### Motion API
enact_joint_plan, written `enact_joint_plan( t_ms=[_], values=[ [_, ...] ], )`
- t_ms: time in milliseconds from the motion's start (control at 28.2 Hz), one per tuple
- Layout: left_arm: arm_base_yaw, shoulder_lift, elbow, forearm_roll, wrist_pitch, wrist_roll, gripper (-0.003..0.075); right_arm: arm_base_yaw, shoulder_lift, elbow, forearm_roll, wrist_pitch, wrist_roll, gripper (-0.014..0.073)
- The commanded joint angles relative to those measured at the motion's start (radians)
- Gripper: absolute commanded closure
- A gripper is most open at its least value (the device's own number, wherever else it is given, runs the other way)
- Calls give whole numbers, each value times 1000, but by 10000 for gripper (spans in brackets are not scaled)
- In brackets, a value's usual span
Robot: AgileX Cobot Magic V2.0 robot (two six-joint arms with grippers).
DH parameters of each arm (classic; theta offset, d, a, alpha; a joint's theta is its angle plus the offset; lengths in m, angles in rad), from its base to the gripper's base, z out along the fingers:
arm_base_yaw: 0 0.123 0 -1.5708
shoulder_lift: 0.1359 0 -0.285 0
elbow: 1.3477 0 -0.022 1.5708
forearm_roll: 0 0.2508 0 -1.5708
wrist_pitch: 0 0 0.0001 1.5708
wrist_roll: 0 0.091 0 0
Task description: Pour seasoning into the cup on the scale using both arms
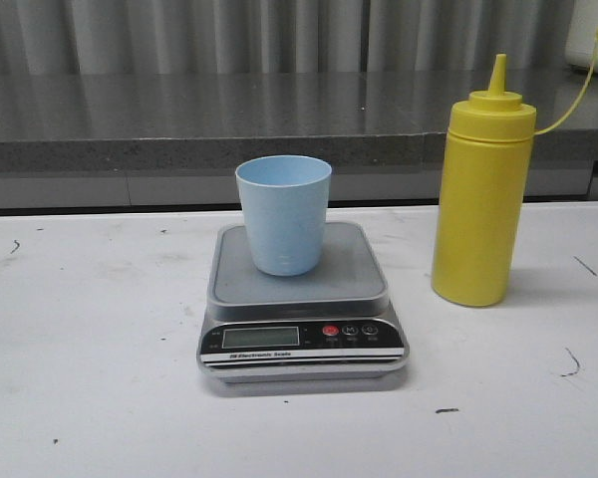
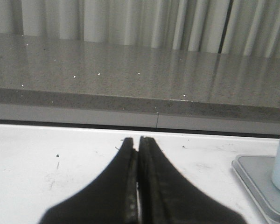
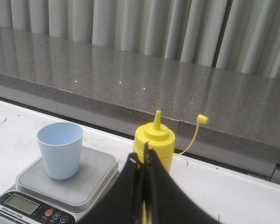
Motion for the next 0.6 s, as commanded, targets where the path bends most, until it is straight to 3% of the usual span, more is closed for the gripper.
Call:
enact_joint_plan(
  t_ms=[0,177,567],
  values=[
    [9,-18,60,12,-182,-40,740,-7,7,-25,1,-76,-6,636],
    [9,-18,240,-6,-379,-44,740,-7,7,-25,1,-76,-6,636],
    [9,-18,237,-11,-333,-44,740,-7,7,-25,1,-76,-6,636]
  ],
)
